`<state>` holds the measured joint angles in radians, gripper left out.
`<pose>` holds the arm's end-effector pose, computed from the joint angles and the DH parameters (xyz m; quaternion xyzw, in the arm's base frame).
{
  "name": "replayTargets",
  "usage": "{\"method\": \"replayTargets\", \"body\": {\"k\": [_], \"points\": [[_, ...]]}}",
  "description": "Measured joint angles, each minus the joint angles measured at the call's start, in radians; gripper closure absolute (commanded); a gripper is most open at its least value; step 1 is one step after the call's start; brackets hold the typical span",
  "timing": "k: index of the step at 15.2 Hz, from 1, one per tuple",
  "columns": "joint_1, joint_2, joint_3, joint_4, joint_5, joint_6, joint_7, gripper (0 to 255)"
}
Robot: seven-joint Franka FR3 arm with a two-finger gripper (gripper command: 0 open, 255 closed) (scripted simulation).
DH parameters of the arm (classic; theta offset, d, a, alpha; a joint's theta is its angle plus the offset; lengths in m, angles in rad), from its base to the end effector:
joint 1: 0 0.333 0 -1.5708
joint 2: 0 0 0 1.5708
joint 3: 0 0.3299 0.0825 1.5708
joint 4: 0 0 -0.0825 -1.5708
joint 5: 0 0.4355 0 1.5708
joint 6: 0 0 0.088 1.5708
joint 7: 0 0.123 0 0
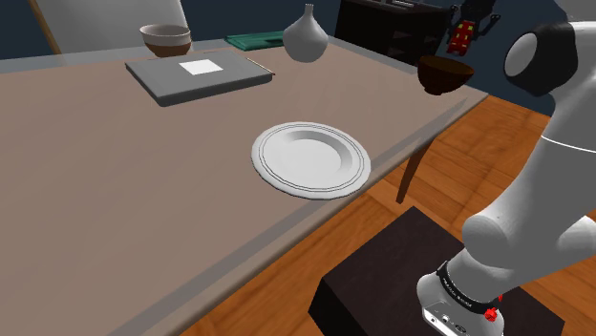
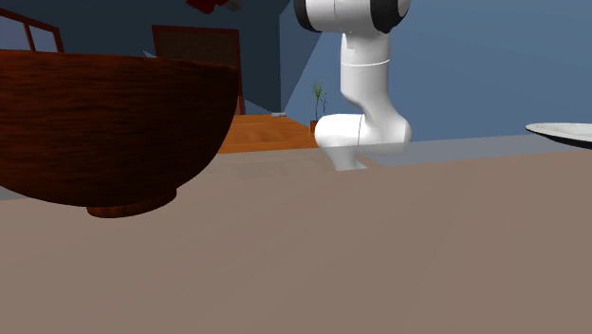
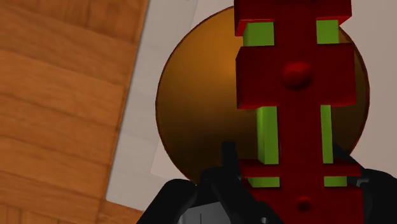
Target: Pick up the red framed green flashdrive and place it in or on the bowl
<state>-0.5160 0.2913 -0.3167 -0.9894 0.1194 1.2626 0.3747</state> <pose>0.4793 -0.4388 0.7112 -0.8366 0.5476 0.0002 0.0125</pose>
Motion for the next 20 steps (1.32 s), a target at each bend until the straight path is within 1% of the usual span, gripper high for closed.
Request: {"method": "replayTargets", "body": {"k": [7, 10, 12, 17, 18, 20], "points": [[0.029, -0.081, 0.004, -0.215, -0.029, 0.138, 0.005, 255], [0.036, -0.104, 0.005, -0.288, -0.037, 0.189, 0.006, 255], [0.038, -0.11, 0.006, -0.311, -0.039, 0.206, 0.007, 255], [0.039, -0.112, 0.006, -0.319, -0.04, 0.212, 0.007, 255], [0.039, -0.112, 0.006, -0.319, -0.04, 0.212, 0.007, 0], [0.039, -0.113, 0.006, -0.319, -0.04, 0.212, 0.007, 0]]}}
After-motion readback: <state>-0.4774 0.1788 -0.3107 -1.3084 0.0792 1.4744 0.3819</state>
